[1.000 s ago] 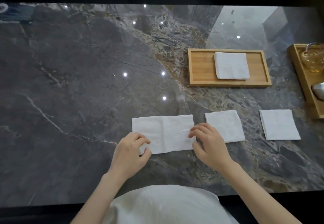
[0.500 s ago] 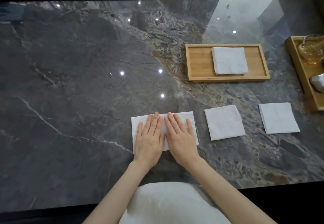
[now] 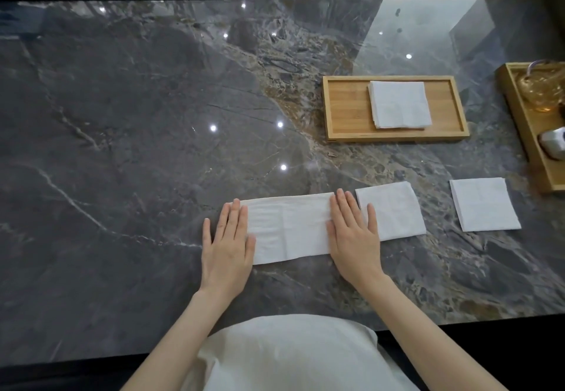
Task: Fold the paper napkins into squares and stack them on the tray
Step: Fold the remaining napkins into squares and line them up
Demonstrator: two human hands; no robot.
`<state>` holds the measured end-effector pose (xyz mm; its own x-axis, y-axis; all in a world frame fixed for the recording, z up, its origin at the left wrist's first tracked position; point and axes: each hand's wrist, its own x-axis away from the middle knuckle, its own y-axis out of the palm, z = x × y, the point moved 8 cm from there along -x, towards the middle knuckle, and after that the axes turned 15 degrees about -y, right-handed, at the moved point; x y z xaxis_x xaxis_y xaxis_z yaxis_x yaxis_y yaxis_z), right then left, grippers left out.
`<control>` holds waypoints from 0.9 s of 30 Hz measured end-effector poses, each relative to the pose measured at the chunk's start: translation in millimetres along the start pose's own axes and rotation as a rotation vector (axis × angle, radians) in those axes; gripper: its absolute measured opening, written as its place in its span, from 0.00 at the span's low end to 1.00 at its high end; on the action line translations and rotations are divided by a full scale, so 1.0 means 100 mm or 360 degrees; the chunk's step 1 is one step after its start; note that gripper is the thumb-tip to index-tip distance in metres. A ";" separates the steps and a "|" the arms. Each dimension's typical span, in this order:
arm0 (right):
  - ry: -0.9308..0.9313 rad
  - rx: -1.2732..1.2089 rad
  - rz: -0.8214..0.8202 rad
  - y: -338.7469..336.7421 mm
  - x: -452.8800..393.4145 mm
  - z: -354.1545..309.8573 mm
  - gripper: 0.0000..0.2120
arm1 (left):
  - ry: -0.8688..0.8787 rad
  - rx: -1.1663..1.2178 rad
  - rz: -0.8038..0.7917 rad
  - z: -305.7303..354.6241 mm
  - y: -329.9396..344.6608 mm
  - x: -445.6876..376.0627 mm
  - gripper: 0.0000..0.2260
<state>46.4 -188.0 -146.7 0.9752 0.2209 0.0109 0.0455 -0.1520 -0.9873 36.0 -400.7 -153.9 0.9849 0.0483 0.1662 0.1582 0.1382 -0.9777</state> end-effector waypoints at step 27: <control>-0.0109 -0.0434 0.0566 -0.32 0.48 0.06 0.10 | 0.0499 0.0728 0.0193 0.96 -0.47 -0.38 0.09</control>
<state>90.2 -167.2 -115.7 0.9245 0.1710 -0.3407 -0.2252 -0.4761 -0.8501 -15.9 -314.5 -101.8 0.9789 -0.1959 -0.0580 0.0650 0.5677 -0.8207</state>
